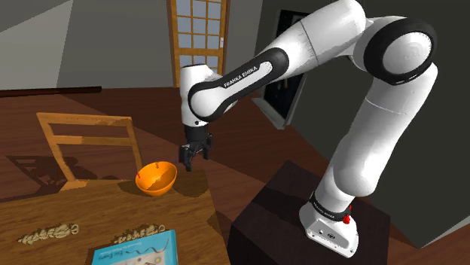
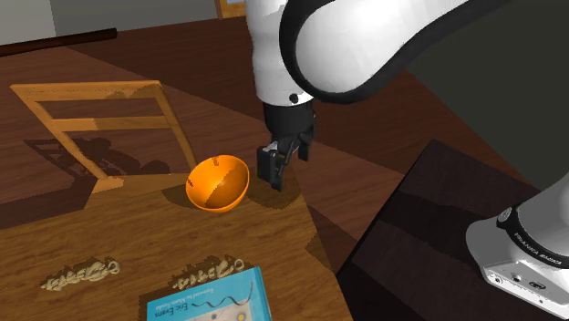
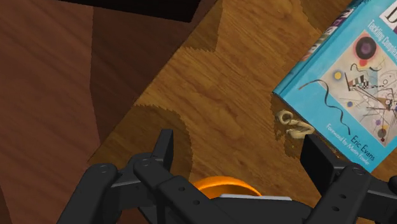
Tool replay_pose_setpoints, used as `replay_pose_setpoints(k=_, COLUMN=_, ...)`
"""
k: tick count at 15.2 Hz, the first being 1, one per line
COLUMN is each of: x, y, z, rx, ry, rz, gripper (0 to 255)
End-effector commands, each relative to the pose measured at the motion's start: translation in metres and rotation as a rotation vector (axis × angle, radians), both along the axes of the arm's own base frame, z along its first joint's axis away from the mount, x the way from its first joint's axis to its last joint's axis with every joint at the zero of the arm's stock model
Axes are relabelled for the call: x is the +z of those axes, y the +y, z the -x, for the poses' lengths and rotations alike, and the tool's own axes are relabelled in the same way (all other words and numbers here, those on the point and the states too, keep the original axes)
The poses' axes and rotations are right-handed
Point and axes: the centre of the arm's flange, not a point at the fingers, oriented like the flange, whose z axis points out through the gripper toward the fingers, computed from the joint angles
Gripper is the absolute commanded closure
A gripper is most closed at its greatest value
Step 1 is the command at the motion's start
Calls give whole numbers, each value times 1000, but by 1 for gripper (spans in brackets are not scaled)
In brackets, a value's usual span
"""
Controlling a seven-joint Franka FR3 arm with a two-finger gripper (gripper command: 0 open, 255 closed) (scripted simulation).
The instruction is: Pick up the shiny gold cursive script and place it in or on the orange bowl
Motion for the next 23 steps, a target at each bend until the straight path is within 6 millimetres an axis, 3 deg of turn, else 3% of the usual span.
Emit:
replay_pose_setpoints(k=1, x=-21, y=18, z=-8, rx=14, ry=6, rz=-5, gripper=0)
replay_pose_setpoints(k=20, x=-201, y=187, z=-71, rx=143, ry=70, rz=-38, gripper=0)
replay_pose_setpoints(k=23, x=-215, y=191, z=-69, rx=145, ry=71, rz=-39, gripper=0)
